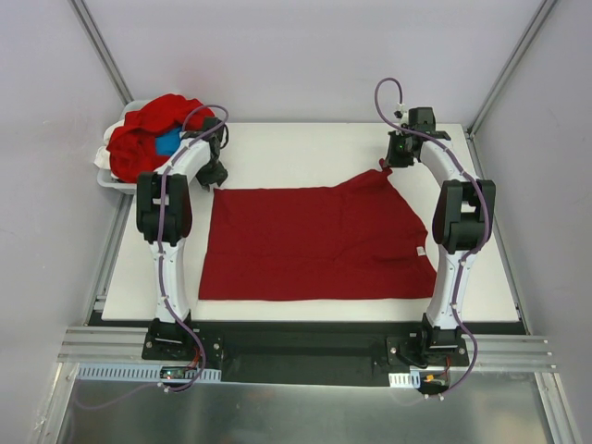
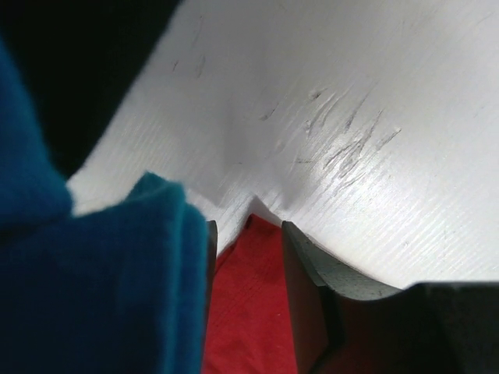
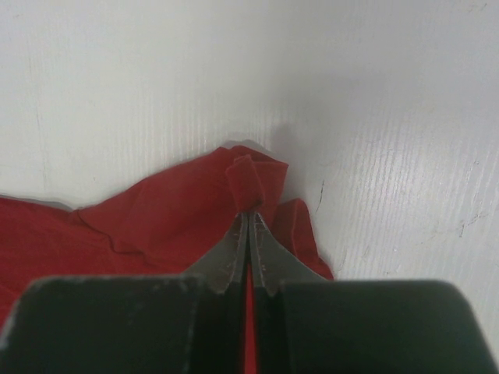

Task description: Fold and stack the t-shirts

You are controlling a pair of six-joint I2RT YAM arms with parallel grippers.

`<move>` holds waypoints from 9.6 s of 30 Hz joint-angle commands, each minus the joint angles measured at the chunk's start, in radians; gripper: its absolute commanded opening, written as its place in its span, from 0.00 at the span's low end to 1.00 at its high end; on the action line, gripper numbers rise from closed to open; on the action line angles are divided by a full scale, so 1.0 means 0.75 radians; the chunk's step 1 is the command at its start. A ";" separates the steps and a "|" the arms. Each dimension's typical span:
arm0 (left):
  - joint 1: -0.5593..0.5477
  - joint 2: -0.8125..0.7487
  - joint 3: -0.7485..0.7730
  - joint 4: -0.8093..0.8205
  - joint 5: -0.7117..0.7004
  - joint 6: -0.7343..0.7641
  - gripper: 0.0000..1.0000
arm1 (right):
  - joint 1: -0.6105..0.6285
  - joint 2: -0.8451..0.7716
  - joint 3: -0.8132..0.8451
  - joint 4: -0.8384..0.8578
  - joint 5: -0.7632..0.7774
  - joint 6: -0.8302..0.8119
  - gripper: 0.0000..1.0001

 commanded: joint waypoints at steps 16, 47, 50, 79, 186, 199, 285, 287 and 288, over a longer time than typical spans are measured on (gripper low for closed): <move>0.079 0.128 0.037 -0.070 0.199 0.116 0.33 | -0.003 -0.112 -0.023 -0.002 0.009 -0.017 0.01; 0.051 -0.072 -0.264 0.117 0.142 0.071 0.15 | -0.001 -0.137 -0.066 0.031 -0.026 0.010 0.01; 0.051 -0.058 -0.235 0.112 0.132 0.083 0.00 | -0.003 -0.137 -0.070 0.031 -0.024 0.006 0.01; -0.080 -0.365 -0.456 0.487 -0.163 0.255 0.00 | -0.052 -0.327 -0.254 0.227 -0.034 -0.001 0.01; -0.459 -0.492 -0.513 0.282 0.115 -0.201 0.86 | 0.091 -0.609 -0.421 -0.155 0.181 0.363 0.96; -0.383 -0.173 -0.391 0.401 0.209 -0.152 0.86 | 0.061 -0.509 -0.385 -0.174 0.224 0.364 0.96; -0.201 0.118 0.053 0.080 0.091 0.061 0.00 | -0.074 0.188 0.392 -0.327 0.379 0.253 0.96; -0.201 0.110 0.056 0.078 0.097 0.067 0.00 | -0.074 0.225 0.429 -0.309 0.369 0.253 0.96; -0.201 0.108 0.058 0.080 0.099 0.069 0.00 | -0.074 0.237 0.444 -0.307 0.369 0.253 0.96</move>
